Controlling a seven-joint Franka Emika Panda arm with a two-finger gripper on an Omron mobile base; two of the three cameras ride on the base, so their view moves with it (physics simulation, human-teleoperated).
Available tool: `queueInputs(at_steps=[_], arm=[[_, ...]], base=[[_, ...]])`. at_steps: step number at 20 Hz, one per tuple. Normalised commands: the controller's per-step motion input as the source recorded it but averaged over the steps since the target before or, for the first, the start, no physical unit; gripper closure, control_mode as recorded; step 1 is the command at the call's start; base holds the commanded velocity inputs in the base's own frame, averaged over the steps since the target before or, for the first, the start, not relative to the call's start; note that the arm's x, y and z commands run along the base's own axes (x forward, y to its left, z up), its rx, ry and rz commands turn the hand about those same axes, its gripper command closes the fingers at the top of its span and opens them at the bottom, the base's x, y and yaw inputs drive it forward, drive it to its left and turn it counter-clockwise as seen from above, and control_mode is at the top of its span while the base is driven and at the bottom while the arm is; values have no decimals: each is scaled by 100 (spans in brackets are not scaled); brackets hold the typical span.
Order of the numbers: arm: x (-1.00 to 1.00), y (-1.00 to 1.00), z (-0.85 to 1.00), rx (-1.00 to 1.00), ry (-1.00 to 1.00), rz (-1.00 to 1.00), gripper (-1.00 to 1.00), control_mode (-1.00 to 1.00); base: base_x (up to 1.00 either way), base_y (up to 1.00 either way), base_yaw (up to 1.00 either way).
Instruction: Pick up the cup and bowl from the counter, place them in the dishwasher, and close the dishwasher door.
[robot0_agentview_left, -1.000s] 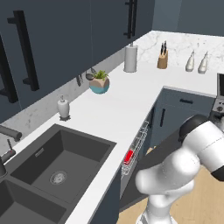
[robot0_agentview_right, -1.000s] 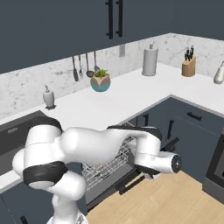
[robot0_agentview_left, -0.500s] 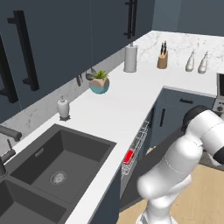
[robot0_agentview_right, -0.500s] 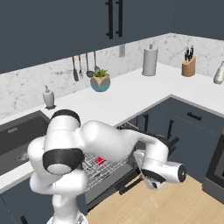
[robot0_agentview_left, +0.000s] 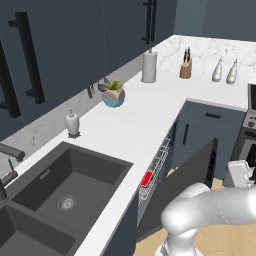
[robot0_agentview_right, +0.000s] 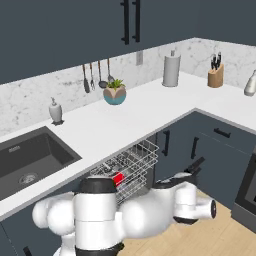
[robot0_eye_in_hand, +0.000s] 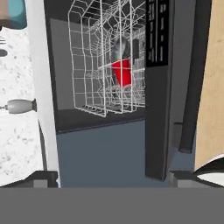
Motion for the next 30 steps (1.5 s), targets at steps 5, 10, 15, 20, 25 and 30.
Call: queueInputs(at_steps=[5,10,15,20,25,30], arm=[[0,0,-45,13,0,15,-100,-100],[8,35,-55,11,0,9,-100,-100],[63,33,-50,11,0,1,-100,-100],[78,50,-24,9,-2,0,-100,-100],[41,34,-19,9,-9,0,-100,-100],[68,90,2,10,-29,2,-100,-100]], base=[[0,0,0],[0,0,0],[0,0,0],[0,0,0],[0,0,0],[0,0,0]])
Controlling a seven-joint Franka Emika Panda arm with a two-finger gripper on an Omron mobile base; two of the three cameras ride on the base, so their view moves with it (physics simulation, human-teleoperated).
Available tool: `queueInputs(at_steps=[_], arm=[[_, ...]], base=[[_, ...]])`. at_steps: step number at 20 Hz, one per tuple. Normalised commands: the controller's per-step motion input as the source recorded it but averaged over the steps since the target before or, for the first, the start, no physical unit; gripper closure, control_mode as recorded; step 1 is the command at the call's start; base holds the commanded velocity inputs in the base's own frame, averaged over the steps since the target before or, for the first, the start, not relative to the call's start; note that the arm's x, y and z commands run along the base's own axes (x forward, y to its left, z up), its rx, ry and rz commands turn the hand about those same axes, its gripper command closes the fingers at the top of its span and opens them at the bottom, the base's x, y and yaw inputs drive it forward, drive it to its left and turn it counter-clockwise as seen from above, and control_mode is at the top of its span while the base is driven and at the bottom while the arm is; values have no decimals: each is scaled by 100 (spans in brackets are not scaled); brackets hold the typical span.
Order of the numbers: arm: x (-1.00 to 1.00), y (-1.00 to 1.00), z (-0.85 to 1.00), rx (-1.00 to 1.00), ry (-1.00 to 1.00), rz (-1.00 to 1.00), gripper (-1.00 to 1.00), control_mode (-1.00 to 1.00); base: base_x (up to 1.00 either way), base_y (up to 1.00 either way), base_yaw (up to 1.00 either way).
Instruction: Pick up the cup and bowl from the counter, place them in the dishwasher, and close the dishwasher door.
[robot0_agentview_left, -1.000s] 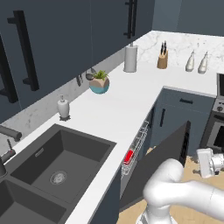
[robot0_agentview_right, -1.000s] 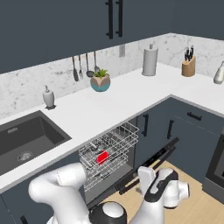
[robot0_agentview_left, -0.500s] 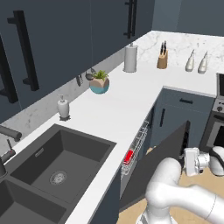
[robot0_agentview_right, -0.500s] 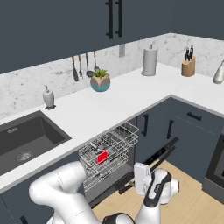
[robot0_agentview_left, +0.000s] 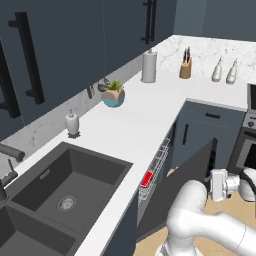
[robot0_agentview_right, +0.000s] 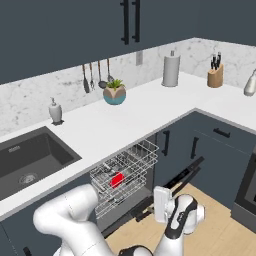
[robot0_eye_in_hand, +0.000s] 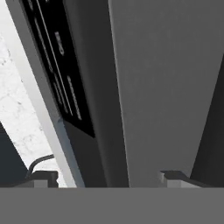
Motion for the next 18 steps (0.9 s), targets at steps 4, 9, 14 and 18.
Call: queueInputs(at_steps=[4,9,14,18], arm=[[97,100,30,6,-44,5,-100,-100],[100,100,21,4,-52,0,-100,-100],[100,100,6,4,-51,0,-100,-100],[100,100,0,9,-47,0,-100,-100]], base=[[0,0,0],[0,0,0],[0,0,0],[0,0,0]])
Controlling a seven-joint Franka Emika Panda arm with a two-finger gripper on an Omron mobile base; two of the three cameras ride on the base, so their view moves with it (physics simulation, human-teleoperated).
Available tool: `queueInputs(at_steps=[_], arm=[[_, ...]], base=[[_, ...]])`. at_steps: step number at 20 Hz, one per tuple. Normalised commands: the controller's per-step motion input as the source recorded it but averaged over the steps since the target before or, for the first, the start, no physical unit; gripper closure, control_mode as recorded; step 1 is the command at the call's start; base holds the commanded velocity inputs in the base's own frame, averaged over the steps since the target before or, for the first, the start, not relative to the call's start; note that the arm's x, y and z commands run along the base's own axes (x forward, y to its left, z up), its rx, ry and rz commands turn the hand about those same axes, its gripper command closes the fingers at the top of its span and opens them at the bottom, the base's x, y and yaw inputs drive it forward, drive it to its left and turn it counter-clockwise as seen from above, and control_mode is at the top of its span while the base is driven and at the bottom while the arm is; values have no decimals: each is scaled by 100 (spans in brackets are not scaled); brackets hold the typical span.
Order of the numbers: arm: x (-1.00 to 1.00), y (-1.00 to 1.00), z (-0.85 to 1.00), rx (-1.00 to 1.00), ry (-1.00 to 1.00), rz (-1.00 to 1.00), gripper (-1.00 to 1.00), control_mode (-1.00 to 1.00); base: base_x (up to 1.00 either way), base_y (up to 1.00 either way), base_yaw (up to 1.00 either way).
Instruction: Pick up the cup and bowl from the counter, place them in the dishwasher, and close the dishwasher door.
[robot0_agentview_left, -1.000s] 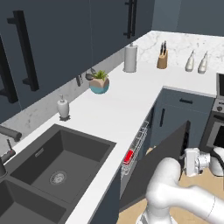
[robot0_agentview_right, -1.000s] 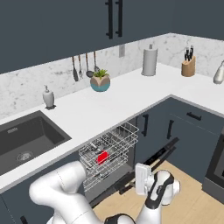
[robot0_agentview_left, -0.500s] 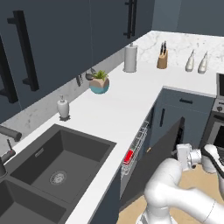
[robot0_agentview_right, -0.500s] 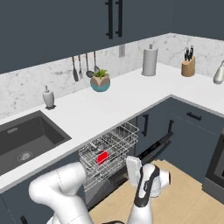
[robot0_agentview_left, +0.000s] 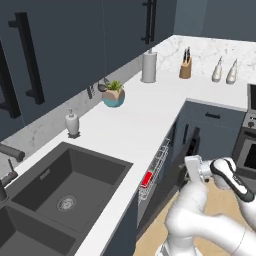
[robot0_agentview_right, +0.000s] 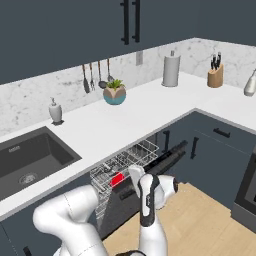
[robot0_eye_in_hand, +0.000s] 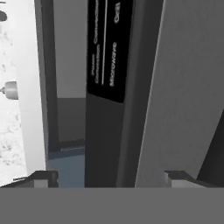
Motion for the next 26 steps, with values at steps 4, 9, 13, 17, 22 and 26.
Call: queueInputs(at_steps=[4,9,13,17,22,26], arm=[[100,100,0,26,-37,1,-100,-100],[100,96,-67,55,-19,9,-100,-100],[100,81,-100,61,-9,6,-100,-100],[85,59,-100,57,-6,0,-100,-100],[66,83,-100,48,-4,0,-100,-100],[44,100,-100,49,-8,-1,-100,-100]], base=[[0,0,0],[0,0,0],[0,0,0],[0,0,0],[0,0,0],[0,0,0]])
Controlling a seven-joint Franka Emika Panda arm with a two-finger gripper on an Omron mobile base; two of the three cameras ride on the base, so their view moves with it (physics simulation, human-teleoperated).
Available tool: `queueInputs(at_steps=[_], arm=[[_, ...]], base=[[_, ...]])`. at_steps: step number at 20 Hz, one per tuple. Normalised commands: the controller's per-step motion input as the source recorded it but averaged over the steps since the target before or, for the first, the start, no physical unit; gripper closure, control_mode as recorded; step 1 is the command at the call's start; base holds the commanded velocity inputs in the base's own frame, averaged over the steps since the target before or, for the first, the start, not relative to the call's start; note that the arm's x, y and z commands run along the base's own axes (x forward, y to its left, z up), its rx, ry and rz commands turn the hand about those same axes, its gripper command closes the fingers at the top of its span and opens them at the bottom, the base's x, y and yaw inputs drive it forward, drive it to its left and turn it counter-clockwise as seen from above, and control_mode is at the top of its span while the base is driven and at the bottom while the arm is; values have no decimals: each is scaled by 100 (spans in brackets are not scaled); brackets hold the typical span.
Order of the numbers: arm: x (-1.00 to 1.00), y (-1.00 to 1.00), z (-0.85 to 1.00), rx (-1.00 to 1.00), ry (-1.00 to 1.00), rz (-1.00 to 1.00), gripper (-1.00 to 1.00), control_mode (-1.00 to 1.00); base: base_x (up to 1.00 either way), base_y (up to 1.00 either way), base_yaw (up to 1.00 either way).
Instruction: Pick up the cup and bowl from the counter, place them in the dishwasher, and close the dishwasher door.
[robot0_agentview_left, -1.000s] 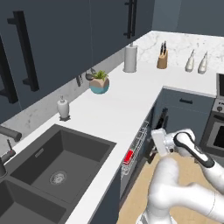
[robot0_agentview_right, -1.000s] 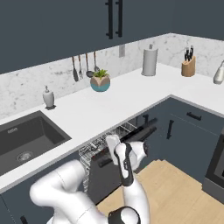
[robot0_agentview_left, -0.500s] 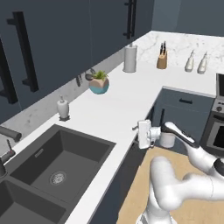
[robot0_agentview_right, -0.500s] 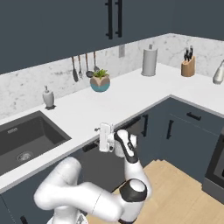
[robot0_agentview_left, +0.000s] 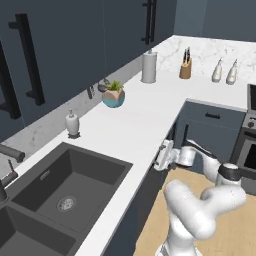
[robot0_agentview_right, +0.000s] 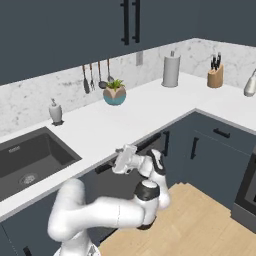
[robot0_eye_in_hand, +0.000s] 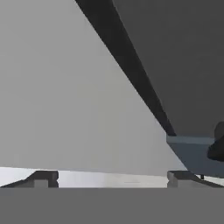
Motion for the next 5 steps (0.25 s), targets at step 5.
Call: queueInputs(at_steps=[5], arm=[[-4,32,-100,50,-16,-16,-100,-100]], base=[[0,0,0]])
